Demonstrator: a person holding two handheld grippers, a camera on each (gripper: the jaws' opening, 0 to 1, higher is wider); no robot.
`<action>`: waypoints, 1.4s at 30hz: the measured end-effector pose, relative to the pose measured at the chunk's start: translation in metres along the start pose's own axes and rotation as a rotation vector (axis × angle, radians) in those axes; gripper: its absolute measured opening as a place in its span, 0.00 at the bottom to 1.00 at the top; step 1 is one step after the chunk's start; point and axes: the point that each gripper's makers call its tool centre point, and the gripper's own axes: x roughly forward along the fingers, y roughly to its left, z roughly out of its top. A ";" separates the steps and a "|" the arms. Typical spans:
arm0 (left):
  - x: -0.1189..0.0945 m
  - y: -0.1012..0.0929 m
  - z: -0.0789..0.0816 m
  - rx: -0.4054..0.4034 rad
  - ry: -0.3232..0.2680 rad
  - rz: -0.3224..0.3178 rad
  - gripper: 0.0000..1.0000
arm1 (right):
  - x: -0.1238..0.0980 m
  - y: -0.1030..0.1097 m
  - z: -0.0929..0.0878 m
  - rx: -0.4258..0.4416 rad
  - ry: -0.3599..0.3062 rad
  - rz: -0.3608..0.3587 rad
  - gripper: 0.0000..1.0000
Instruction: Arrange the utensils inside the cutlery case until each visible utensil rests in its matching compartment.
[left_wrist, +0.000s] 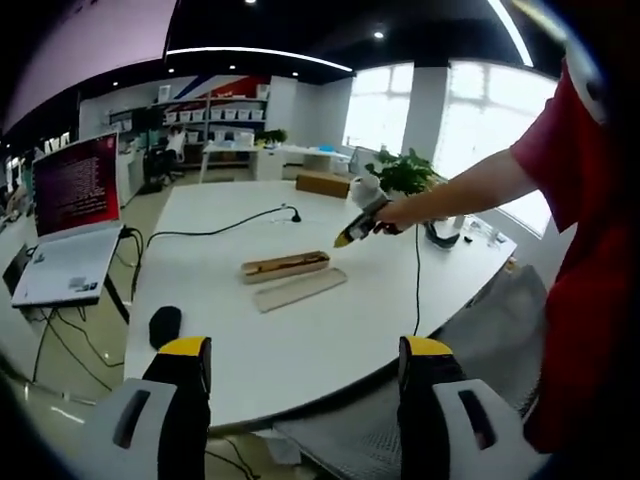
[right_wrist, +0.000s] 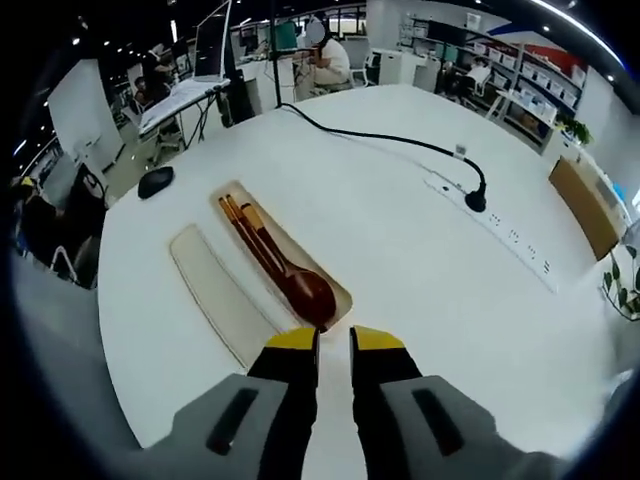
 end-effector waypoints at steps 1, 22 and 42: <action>0.004 0.003 0.002 0.006 0.002 -0.005 0.80 | -0.002 0.002 -0.001 0.000 -0.001 0.002 0.13; 0.107 0.014 0.038 0.162 -0.003 -0.163 0.83 | -0.061 0.039 0.010 -0.176 -0.112 -0.053 0.36; 0.217 0.043 0.008 0.227 0.087 -0.146 0.75 | -0.048 0.037 -0.007 -0.072 -0.210 -0.024 0.55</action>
